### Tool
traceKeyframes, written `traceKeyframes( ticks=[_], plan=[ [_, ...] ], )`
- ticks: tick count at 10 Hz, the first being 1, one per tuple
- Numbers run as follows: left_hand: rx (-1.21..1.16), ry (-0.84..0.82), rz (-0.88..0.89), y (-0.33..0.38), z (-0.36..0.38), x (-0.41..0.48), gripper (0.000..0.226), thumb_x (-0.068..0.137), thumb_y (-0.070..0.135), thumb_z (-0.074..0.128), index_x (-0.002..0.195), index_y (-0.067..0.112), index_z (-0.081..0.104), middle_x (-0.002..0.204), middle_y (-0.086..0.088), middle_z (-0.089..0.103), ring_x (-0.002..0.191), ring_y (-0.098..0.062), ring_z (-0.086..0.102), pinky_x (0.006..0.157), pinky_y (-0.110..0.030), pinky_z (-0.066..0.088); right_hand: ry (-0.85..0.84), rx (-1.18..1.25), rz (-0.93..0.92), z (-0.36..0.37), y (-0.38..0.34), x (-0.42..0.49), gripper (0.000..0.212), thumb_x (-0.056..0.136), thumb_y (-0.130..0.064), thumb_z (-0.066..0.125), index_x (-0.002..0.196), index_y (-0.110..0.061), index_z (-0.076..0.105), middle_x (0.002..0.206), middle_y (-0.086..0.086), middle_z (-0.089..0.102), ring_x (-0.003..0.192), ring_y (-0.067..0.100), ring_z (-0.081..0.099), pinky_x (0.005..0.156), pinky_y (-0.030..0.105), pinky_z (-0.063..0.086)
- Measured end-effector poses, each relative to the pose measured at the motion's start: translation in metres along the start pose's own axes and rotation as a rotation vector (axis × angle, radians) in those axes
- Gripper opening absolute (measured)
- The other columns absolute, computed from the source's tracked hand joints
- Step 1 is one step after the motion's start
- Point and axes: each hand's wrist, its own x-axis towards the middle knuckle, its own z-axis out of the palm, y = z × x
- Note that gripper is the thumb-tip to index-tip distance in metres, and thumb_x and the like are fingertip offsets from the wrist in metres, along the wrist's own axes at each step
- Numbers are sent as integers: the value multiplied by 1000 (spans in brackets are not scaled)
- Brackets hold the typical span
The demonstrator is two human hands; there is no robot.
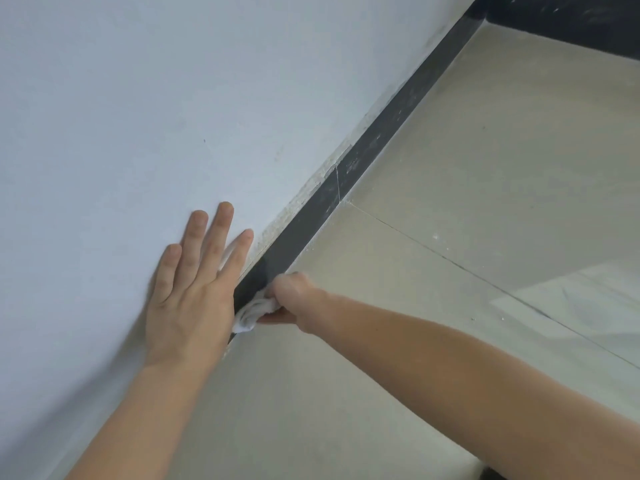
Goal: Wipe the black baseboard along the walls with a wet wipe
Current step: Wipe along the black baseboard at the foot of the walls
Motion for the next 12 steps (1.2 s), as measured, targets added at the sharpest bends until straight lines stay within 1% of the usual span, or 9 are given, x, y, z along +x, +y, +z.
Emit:
traceKeyframes(
  ticks=[1, 2, 3, 4, 5, 6, 9, 10, 12],
  plan=[
    [95, 81, 9, 3, -1, -1, 73, 76, -3, 41, 145, 22, 37, 159, 2, -6, 146, -17, -12, 116, -30, -16, 60, 77, -115, -26, -55, -7, 18, 96, -6, 38, 85, -13, 49, 81, 2, 48, 78, 20, 54, 51, 19, 52],
    [190, 84, 0, 6, 1, -2, 73, 84, 0, 44, 150, 23, 24, 160, -2, -7, 146, -22, -13, 115, -34, -16, 454, -400, -242, -51, -93, -7, 26, 96, -14, 46, 71, -16, 40, 68, -3, 38, 68, 16, 48, 46, 18, 41],
    [194, 77, -27, 7, 3, -2, 78, 86, 4, 52, 152, 21, 15, 160, -1, -7, 146, -22, -14, 115, -36, -14, 654, -881, -501, -71, -102, -14, 26, 96, -15, 45, 71, -18, 39, 66, -4, 32, 76, 14, 43, 47, 17, 26],
    [158, 87, -28, 7, 3, -3, 79, 84, -1, 45, 153, 19, 10, 160, 2, -5, 145, -18, -14, 115, -33, -15, 389, -135, -381, -71, -89, -16, 17, 93, -11, 46, 78, -18, 43, 75, -1, 43, 67, 15, 50, 49, 15, 46],
    [142, 92, -29, 7, 3, -3, 80, 80, -5, 38, 153, 16, 11, 160, 2, -1, 145, -17, -15, 116, -32, -15, 55, -44, -172, -50, -46, -21, 11, 90, -5, 43, 89, -9, 54, 85, 11, 57, 67, 20, 57, 59, 27, 55],
    [185, 88, -3, 6, 0, -5, 69, 86, 0, 16, 153, 14, 6, 160, 0, -4, 145, -18, -16, 116, -32, -15, -254, -261, -64, -18, -13, -26, 20, 87, 1, 42, 87, -1, 62, 84, 17, 65, 75, 26, 64, 79, 33, 56],
    [232, 137, 16, 6, 3, -5, 72, 84, 0, 28, 153, 13, 9, 160, 0, 7, 146, -19, -9, 115, -34, -4, 77, 170, -348, -40, -74, -27, 18, 92, -2, 45, 76, -9, 49, 79, 9, 55, 64, 17, 59, 55, 23, 57],
    [176, 116, 0, 5, 2, -5, 76, 81, -2, 31, 153, 13, 9, 160, 1, 7, 146, -17, -12, 117, -33, -7, 108, 450, -441, -60, -85, -29, 13, 88, 4, 46, 83, 2, 59, 83, 17, 61, 68, 23, 64, 65, 26, 59],
    [116, 70, -13, 6, -2, -3, 79, 78, 0, 35, 152, 13, 13, 159, 1, 4, 146, -15, -12, 117, -31, -11, 178, 400, -306, -68, -54, -19, 24, 92, -11, 39, 96, -4, 62, 84, 15, 68, 66, 23, 63, 61, 29, 56]
  ],
)
